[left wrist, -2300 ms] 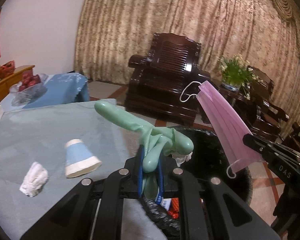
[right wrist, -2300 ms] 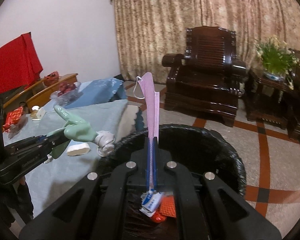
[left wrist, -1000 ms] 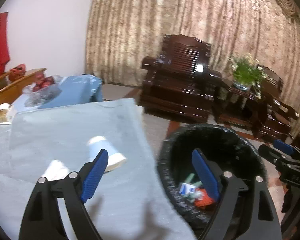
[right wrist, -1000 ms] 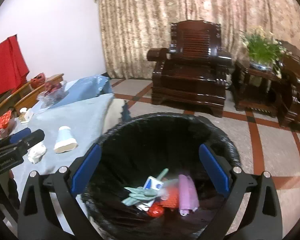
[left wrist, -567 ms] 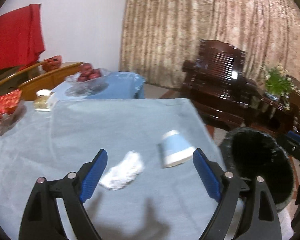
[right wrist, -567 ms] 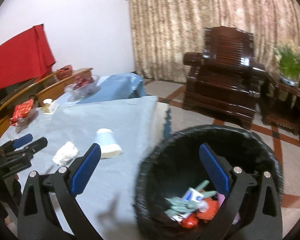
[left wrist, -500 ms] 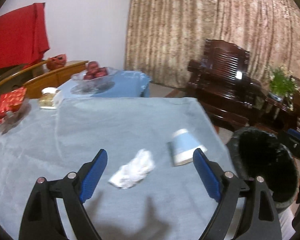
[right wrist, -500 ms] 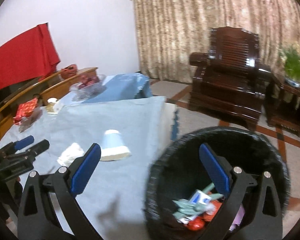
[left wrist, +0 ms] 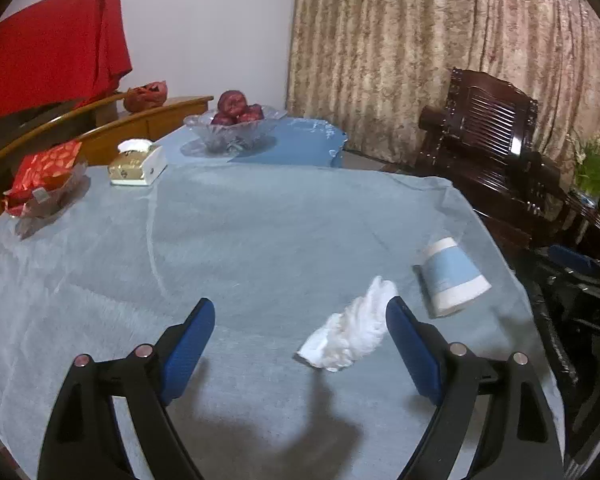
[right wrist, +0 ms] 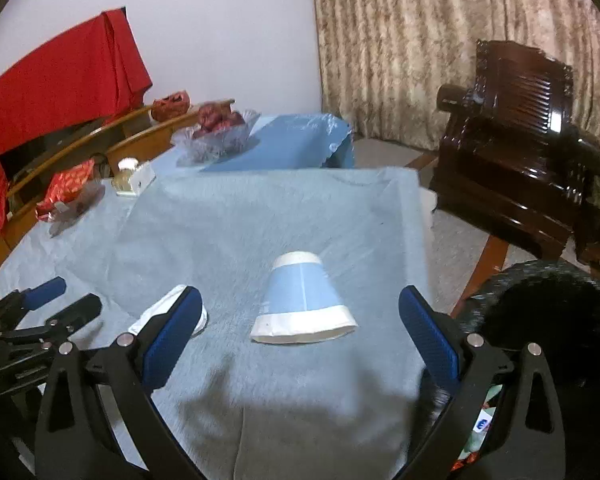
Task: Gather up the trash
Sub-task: 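Grasp the white tissue with the left gripper while the right gripper grasps the blue paper cup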
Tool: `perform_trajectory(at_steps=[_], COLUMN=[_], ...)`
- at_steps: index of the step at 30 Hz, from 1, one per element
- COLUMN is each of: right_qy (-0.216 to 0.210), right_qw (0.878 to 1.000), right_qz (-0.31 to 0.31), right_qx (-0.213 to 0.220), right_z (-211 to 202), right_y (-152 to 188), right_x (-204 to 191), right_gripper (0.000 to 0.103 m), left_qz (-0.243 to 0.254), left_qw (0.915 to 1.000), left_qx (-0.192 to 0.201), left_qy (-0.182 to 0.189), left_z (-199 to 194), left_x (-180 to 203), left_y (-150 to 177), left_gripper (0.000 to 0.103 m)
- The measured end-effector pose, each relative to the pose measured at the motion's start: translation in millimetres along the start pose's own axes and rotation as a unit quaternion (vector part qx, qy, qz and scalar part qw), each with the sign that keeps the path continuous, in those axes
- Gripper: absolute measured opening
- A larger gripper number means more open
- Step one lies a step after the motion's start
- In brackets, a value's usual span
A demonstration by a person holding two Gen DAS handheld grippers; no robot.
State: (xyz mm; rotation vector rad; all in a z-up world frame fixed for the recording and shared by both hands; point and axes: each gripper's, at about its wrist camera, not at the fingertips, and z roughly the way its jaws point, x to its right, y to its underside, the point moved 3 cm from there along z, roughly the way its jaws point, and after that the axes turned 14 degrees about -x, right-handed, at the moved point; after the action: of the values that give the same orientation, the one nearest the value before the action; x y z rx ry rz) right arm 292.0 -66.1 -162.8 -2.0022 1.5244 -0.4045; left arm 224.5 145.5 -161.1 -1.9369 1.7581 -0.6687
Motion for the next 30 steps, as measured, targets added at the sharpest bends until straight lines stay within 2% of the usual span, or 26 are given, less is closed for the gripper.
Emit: perform_trajectory(at_steps=[9,24,26,30], right_qy=[0.009,0.008,0.006,0.005], right_qw=[0.999,0.996,0.996,0.995], right_qz=[-0.006,-0.01,-0.012,-0.011], right_qx=[-0.041,-0.089,-0.093,-0.097], right_z=[49.8,89.5,90.5,89.7], right_y=[-2.6,-0.7,0.7,2.5], right_x=[-0.3,2.4,1.4,2.0], right_gripper=[0.096,0.095,0.083,0.079], left_qz=[-0.011,-0.021,-0.02,-0.02], left_qw=[0.9998,0.9993,0.9993,0.9993], left_qx=[-0.015,-0.029,-0.03,-0.031], left_qy=[-0.006,-0.006,-0.006,-0.005], left_z=[22.4,38.3,38.5,39.4], left_x=[-7.9,-10.2,-9.6,-8.6], left_y=[-1.8,-0.8,-0.6,-0.5], left_gripper=[0.086,0.086,0.086,0.086])
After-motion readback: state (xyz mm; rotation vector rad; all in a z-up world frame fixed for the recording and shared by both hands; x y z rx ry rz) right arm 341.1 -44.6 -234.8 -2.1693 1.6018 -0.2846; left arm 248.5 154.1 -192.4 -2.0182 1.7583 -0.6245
